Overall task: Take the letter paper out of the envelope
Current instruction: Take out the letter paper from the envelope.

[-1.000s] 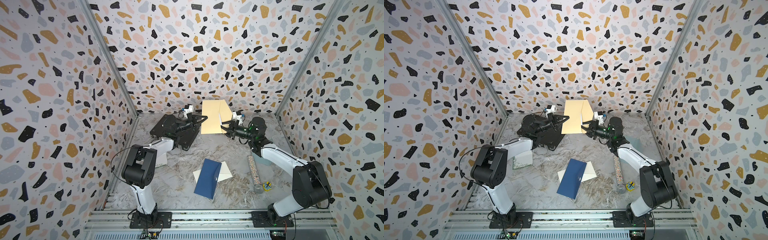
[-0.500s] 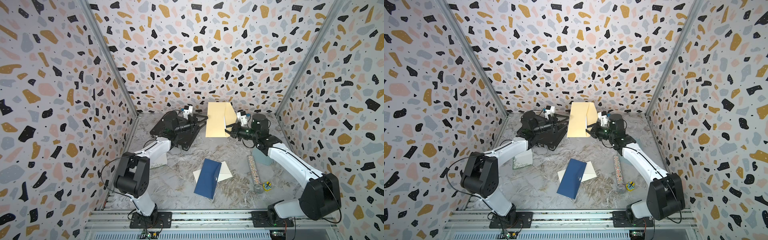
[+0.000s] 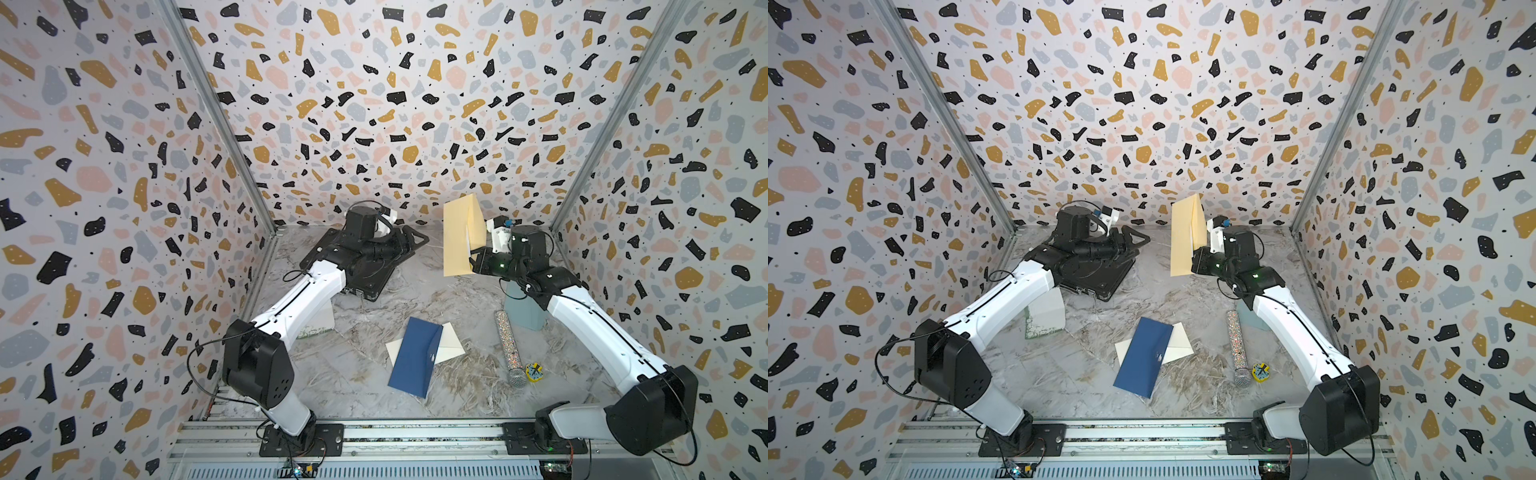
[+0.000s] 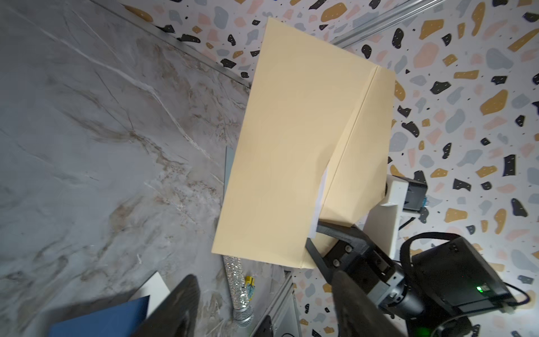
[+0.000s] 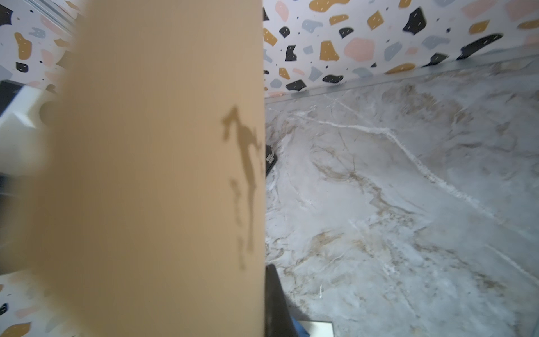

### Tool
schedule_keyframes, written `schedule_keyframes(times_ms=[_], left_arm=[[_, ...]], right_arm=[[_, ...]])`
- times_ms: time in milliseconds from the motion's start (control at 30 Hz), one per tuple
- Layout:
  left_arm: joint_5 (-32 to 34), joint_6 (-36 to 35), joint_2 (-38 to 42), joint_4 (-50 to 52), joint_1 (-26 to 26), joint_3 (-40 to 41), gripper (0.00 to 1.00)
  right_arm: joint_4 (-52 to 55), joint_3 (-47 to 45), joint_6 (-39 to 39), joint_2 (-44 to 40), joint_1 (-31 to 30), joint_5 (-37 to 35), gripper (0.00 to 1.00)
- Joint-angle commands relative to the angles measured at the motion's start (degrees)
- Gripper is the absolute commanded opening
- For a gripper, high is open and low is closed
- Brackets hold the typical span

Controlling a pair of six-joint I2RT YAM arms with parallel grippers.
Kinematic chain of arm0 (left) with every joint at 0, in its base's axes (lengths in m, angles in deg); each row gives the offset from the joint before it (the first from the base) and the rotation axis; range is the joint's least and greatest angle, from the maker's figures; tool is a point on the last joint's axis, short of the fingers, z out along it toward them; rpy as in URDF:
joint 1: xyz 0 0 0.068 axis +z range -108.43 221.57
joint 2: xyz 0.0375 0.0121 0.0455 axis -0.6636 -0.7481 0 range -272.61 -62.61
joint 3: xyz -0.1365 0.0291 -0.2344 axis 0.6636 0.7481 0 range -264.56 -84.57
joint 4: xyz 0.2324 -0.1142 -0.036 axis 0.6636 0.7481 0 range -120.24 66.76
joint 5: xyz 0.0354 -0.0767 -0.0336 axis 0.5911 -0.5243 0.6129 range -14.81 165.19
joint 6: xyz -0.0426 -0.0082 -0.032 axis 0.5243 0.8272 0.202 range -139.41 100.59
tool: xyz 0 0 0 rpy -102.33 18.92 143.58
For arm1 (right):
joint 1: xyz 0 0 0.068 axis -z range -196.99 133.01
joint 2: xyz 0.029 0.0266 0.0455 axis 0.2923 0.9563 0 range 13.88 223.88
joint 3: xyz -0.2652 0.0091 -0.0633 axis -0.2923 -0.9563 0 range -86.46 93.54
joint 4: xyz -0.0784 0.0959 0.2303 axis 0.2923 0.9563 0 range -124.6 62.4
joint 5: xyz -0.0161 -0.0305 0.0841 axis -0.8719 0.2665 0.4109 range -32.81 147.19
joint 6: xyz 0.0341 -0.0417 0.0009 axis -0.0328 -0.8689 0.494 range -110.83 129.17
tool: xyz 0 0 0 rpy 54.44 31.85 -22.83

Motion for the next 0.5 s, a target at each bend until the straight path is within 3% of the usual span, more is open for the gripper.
schedule_keyframes(times_ms=[0,267,467], left_arm=[[2.59,-0.38,-1.0,8.08,-2.58,-4.84,0.52],[4.59,-1.6,-6.82,15.22,-7.53,-15.6,0.54],[4.98,-1.62,-8.86,15.8,-8.43,-18.49,0.51]], right_arm=[[-3.21,-1.2,-7.61,-2.85,-1.32,-5.43,0.0],[-7.44,-4.04,-15.58,-2.54,-4.96,-8.64,0.0],[-4.97,-2.76,-19.64,-0.92,-7.4,-9.87,0.0]])
